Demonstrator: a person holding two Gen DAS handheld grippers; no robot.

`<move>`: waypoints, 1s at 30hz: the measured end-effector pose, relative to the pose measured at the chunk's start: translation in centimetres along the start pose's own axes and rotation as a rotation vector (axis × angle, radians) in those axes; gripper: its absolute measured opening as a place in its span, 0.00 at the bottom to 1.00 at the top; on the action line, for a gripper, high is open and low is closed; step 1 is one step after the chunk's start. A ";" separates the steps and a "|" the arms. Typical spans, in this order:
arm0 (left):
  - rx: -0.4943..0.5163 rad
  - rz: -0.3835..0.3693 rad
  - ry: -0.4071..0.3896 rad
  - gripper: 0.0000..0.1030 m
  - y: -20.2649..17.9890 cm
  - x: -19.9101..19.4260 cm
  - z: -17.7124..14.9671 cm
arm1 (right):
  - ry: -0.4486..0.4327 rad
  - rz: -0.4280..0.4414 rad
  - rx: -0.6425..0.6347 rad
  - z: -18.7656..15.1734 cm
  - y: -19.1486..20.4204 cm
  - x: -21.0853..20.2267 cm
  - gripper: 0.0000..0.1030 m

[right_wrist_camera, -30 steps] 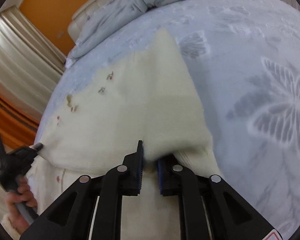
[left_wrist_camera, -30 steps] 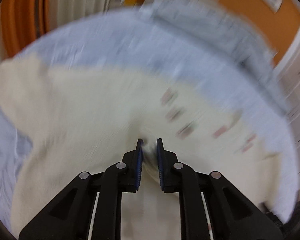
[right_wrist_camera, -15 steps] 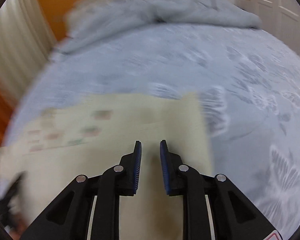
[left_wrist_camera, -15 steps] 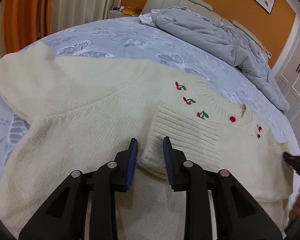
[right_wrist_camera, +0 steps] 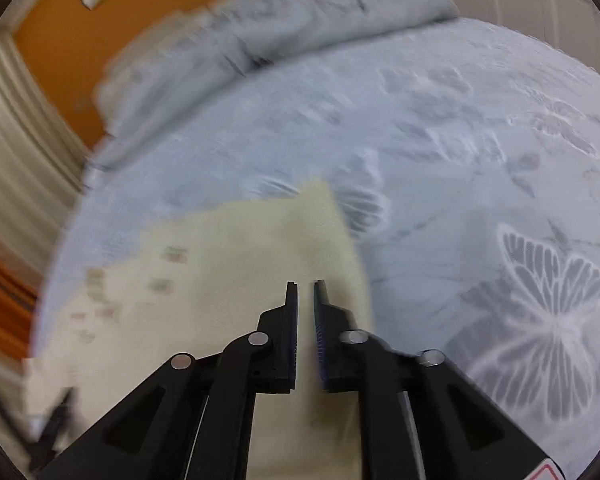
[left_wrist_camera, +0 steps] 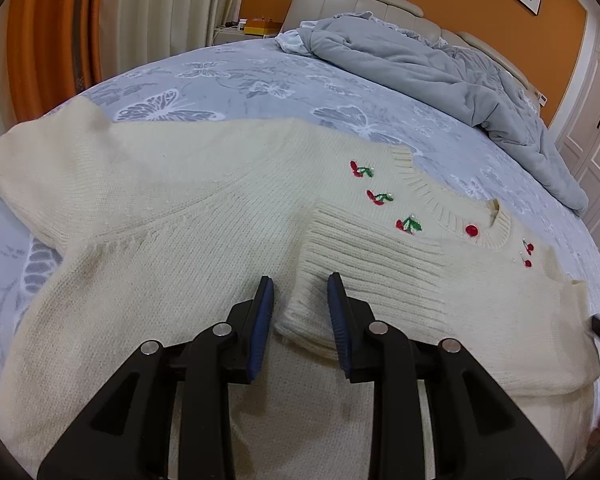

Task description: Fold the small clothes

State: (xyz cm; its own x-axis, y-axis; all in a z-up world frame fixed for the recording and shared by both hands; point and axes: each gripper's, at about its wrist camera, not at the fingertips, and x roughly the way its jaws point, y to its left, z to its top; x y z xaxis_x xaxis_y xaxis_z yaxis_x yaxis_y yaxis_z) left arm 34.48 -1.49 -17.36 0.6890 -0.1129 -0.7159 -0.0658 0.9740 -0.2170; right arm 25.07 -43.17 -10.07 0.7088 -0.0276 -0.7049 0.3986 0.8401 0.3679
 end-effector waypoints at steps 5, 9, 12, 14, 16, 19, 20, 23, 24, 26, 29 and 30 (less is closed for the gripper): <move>0.004 0.005 -0.001 0.26 0.0 0.1 0.0 | 0.053 -0.071 -0.120 -4.0 0.4 -0.4 0.10; 0.004 0.005 -0.001 0.27 0.0 0.1 0.0 | 0.016 -0.121 -0.162 -4.4 0.9 -0.4 0.14; 0.005 0.005 -0.001 0.27 0.0 0.1 0.0 | -0.016 -0.090 -0.149 -4.9 2.0 -1.6 0.14; 0.005 0.005 -0.002 0.27 0.0 0.1 0.0 | 0.004 -0.128 -0.178 -6.4 1.9 -0.4 0.12; 0.003 0.002 -0.001 0.27 0.0 0.1 0.0 | -0.018 -0.142 -0.193 -6.8 2.3 -0.2 0.11; -0.058 -0.066 0.009 0.27 1.1 -0.2 0.4 | -0.039 -0.213 -0.252 -7.5 3.6 -0.1 0.11; -0.097 -0.105 0.018 0.29 1.9 -0.4 0.7 | -0.041 -0.235 -0.270 -7.6 4.0 0.1 0.11; -0.241 -0.100 0.005 0.48 6.0 -3.1 1.7 | -0.044 -0.284 -0.308 -7.8 4.7 0.4 0.11; -0.309 -0.072 -0.066 0.64 8.9 -5.3 2.4 | -0.046 -0.292 -0.315 -7.9 4.7 0.4 0.11; -0.389 -0.003 -0.155 0.80 13.2 -7.8 3.8 | -0.050 -0.292 -0.314 -7.8 4.7 0.5 0.11; -0.502 0.145 -0.186 0.88 21.6 -9.0 7.0 | -0.054 -0.268 -0.295 -7.7 4.2 0.3 0.11; -0.552 0.207 -0.153 0.88 25.2 -8.3 8.2 | -0.056 -0.266 -0.292 -7.8 4.2 0.3 0.11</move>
State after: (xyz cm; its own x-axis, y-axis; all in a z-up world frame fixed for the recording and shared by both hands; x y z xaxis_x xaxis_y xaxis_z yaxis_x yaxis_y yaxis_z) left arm 33.00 25.58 -11.47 0.7150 0.1372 -0.6855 -0.5459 0.7221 -0.4249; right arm 22.43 -35.44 -13.46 0.6370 -0.2875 -0.7153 0.3961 0.9181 -0.0162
